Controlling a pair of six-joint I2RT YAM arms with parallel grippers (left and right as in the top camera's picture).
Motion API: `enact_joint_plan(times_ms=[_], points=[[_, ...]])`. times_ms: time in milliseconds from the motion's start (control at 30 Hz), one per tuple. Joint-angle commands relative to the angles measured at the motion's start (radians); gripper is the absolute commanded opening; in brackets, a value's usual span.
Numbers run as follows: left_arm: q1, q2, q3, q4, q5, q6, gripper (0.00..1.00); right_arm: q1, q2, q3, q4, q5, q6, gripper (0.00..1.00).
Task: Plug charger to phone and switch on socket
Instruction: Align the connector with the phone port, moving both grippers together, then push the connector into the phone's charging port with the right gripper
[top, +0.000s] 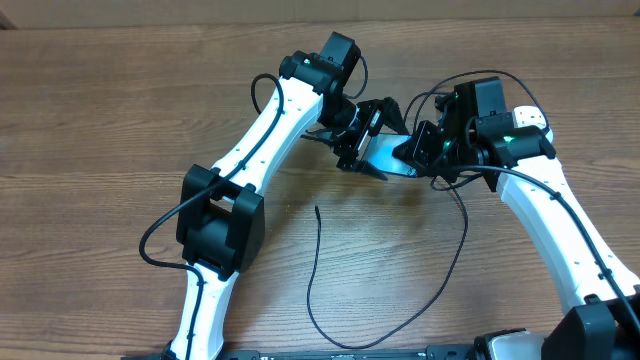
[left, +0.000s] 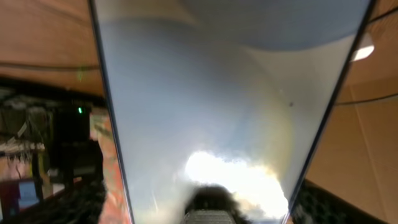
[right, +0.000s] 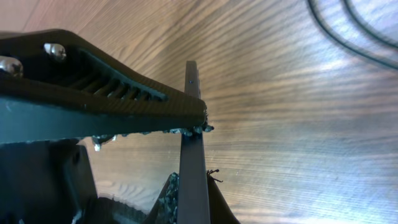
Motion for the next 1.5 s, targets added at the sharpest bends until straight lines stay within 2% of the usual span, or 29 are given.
enact_joint_plan(times_ms=[0,100,200,467,600,900,1167,1467], points=[[-0.005,-0.001,0.027,0.010,-0.098,0.003,1.00,-0.006,-0.010,0.016,0.011,-0.021,-0.010,0.04],[-0.003,-0.001,0.027,0.012,-0.102,0.138,0.99,-0.025,-0.010,0.016,0.013,-0.021,-0.010,0.04],[0.018,-0.001,0.027,0.035,-0.086,0.167,1.00,-0.047,-0.010,0.016,0.000,-0.021,-0.010,0.04],[0.134,-0.001,0.027,0.055,0.026,0.380,0.99,-0.135,-0.010,0.016,-0.009,-0.060,-0.010,0.04],[0.169,-0.014,0.027,0.064,0.023,0.406,1.00,-0.194,-0.010,0.016,0.003,-0.129,0.029,0.04],[0.184,-0.116,0.027,0.169,-0.109,0.346,1.00,-0.270,-0.010,0.016,0.121,-0.266,0.402,0.04],[0.174,-0.190,0.027,0.220,-0.177,0.240,1.00,-0.267,-0.010,0.016,0.225,-0.394,0.863,0.04],[0.122,-0.192,0.027,0.248,-0.226,0.130,0.99,-0.252,-0.010,0.016,0.349,-0.487,1.063,0.04]])
